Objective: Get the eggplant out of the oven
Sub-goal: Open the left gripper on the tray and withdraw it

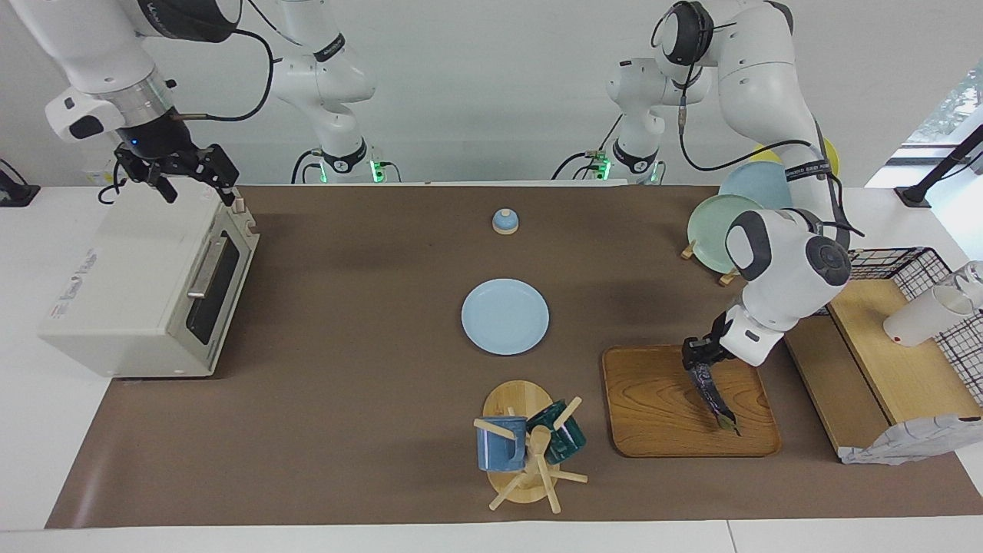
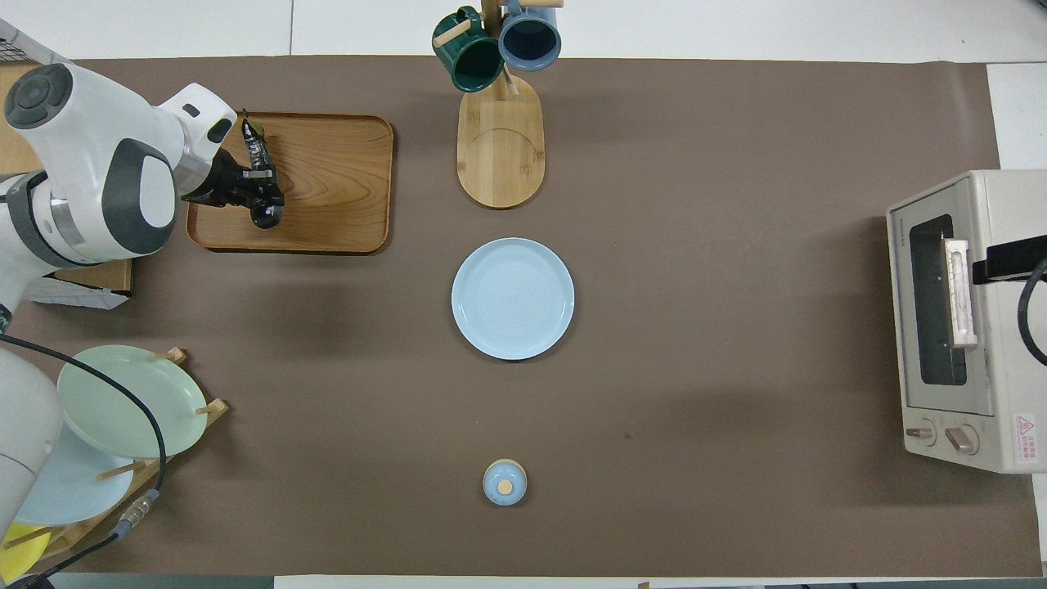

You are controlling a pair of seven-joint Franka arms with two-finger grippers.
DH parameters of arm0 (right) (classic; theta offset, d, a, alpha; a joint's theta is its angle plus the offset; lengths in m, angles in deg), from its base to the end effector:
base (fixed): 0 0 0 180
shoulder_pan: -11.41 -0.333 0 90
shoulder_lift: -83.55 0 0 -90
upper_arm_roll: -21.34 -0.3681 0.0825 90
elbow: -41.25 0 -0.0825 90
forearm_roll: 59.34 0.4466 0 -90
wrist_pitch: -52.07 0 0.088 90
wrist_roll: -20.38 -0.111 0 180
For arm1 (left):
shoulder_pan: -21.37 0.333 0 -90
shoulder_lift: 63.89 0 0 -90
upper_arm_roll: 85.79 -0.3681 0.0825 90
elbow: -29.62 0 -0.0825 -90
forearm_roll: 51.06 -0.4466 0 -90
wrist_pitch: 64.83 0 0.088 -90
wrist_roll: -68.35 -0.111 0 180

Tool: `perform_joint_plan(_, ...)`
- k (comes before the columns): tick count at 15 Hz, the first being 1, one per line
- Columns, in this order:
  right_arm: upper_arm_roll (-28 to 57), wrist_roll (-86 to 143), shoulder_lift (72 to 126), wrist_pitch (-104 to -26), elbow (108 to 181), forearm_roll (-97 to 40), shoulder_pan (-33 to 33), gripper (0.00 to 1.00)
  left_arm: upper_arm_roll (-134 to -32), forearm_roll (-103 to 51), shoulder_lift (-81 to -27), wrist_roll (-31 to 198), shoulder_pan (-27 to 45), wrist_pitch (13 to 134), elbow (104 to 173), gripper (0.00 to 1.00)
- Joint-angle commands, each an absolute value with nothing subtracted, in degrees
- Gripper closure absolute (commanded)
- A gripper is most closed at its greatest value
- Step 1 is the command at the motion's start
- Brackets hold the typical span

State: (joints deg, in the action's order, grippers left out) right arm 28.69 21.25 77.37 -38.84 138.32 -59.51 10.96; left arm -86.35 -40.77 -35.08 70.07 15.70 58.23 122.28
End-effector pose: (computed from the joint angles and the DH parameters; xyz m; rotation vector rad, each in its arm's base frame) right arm 0.5738 -0.0740 0.6719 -3.1265 0.1634 -0.0003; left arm 0.7612 -0.0771 0.3451 2.9925 0.0533 0.0285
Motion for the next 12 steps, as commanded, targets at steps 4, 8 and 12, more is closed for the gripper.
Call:
perform_joint_plan(4, 28.98, 22.84, 77.92, -37.32, 138.02, -58.54, 11.67, 0.00, -86.75, -45.61, -34.10, 70.37, 15.31, 60.25, 120.76, 0.00)
perform_joint_plan(8, 28.54, 23.02, 76.78, -37.41, 138.28, -58.46, 11.94, 0.00, -86.75, -45.09, -39.09, 71.15, 16.18, 56.57, 120.93, 0.00)
perform_joint_plan(12, 28.54, 23.02, 76.87, -37.41, 138.19, -58.19, 11.76, 0.00, -86.93, -45.26, -46.56, 71.25, 17.15, 49.54, 120.85, 0.00)
